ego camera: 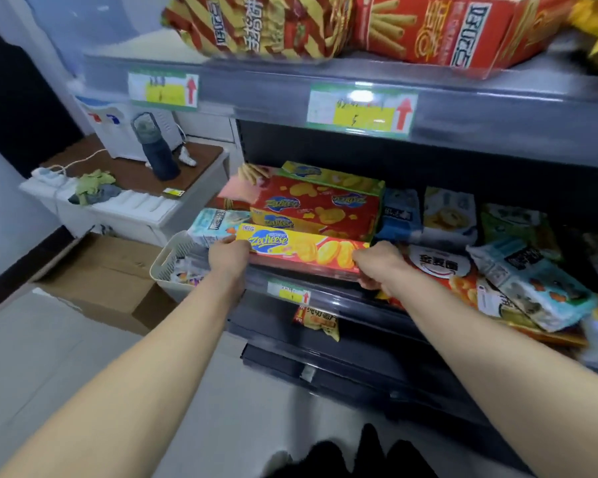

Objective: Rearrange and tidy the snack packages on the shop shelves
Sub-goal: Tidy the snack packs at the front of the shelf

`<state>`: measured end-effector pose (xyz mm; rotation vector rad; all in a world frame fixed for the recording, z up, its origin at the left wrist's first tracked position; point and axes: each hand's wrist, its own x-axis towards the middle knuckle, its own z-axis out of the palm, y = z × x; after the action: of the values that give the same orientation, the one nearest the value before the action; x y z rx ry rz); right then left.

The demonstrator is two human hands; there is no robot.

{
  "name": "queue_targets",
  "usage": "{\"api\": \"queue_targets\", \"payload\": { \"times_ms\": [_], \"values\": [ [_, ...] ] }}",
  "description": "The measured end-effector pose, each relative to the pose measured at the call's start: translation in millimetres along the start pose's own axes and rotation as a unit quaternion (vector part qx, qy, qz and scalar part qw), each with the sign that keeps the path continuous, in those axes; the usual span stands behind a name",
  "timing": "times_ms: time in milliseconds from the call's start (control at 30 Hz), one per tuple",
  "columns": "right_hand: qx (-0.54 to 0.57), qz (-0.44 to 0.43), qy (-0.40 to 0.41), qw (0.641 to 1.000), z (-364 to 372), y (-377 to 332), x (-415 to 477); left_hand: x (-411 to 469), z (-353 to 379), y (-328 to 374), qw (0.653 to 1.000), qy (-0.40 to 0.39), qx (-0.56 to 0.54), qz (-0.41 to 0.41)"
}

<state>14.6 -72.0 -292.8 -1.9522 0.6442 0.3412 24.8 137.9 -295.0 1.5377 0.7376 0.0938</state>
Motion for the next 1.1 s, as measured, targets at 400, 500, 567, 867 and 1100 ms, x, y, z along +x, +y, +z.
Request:
{"api": "queue_targets", "payload": {
  "times_ms": [400,500,567,867,1100],
  "values": [
    [-0.001,0.071,0.133,0.989,37,-2,-2,58,-3,1,0.982,-0.176,0.07,0.007],
    [-0.018,0.082,0.155,0.984,34,1,-3,54,-2,-4,0.975,-0.198,0.102,-0.001],
    [-0.02,0.084,0.161,0.983,32,1,-4,52,0,-5,0.972,-0.208,0.108,-0.022],
    [0.055,0.087,0.103,0.989,53,-5,-6,71,-7,-3,0.972,-0.2,0.118,-0.046],
    [0.036,0.077,0.105,0.991,49,2,-8,71,-9,-7,0.965,-0.223,0.134,-0.029]
  ]
}}
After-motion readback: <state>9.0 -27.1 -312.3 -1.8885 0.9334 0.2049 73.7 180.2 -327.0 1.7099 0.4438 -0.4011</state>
